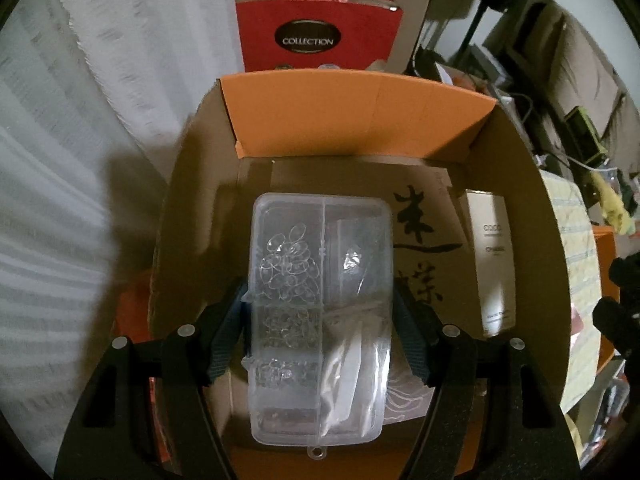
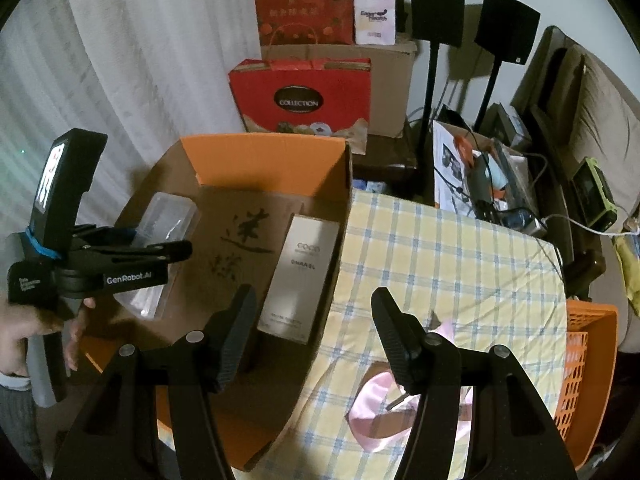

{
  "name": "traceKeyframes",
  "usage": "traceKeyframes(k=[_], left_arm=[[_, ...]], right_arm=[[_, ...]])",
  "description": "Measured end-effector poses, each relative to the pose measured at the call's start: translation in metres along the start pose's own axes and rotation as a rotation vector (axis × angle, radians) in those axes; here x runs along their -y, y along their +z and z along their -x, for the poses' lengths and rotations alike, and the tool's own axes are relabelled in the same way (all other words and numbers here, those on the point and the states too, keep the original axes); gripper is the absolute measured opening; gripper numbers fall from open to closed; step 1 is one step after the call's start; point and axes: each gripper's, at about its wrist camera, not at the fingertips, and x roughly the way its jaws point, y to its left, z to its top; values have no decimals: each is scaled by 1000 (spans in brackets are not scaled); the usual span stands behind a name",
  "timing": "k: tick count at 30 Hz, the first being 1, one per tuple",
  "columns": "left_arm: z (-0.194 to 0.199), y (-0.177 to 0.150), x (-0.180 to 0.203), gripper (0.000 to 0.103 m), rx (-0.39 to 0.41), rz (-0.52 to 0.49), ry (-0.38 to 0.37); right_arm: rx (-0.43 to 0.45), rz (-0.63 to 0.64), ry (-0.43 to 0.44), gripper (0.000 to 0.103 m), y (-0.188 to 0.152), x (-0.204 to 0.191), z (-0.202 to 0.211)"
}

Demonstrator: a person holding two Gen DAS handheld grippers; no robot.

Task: Organize objects
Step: 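Lower and release the perfume box with the right gripper while the left gripper releases the organizer inside, then move the right gripper to the pink ribbon and pinch it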

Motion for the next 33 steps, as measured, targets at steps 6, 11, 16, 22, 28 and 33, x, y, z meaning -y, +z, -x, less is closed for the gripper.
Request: traceKeyframes(k=[6,11,16,22,28,33], left_arm=[[24,1,-6,84,53,31,-40],[49,-9,5,90,109,14,-79],[66,-26,29,92,137,-39,-135],[79,-46,68,94,172,-128,-186],[87,-69,105,94,179,-179,-252],[90,-86,131,94,194,-211,-298]], right_arm=[[17,-19,-6,61,-6,11,10],[31,-37,-26,61,-14,25,19],[41,-58,-48,61,-27,43,26],[61,-89,-80,61,-45,67,40],[76,-115,-135,61,-66,95,54],[61,-156,-144,46,-84,118,55]])
